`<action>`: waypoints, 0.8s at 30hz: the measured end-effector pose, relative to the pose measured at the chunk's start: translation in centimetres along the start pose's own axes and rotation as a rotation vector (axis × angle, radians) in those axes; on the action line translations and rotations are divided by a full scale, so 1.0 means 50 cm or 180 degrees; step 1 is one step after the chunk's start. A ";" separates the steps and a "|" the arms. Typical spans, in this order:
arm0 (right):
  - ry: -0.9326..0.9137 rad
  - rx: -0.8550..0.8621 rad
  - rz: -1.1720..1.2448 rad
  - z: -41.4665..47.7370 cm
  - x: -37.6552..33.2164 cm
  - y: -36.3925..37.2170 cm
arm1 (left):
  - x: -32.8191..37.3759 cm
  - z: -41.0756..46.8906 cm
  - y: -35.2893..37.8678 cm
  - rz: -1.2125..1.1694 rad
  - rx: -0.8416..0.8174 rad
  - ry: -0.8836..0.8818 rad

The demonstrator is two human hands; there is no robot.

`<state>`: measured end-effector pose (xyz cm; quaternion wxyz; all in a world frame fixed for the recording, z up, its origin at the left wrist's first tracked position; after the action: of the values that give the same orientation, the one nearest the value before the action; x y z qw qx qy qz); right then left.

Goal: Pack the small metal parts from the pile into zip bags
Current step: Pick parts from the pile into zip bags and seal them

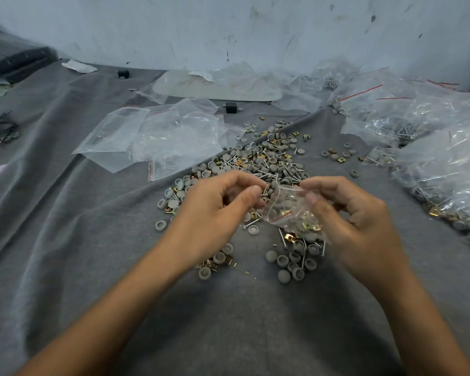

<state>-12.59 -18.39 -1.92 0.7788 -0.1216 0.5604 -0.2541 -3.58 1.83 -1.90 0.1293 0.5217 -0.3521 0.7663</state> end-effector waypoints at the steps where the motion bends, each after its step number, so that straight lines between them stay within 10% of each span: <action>1: -0.0016 0.0046 0.0023 0.001 0.001 -0.003 | -0.001 0.000 -0.010 -0.0008 0.0066 -0.0025; 15: -0.0155 0.1167 0.0910 0.016 0.018 -0.080 | -0.009 -0.003 -0.053 0.0459 0.0271 -0.0256; 24: -0.0082 0.1171 0.0878 0.016 0.011 -0.071 | 0.004 -0.026 0.069 0.2099 -0.1266 0.0027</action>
<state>-12.62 -21.74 -0.43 0.8223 0.0969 0.5060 -0.2416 -6.54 0.20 -3.36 -0.0240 0.3420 -0.6422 0.6856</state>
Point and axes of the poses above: each hand's wrist, its own z-axis towards the middle knuckle, its own y-axis out of the palm, x = y × z, the point moved 1 cm from there along z, towards the middle knuckle, and after that the axes turned 12 degrees about -x, right-handed, at the moved point
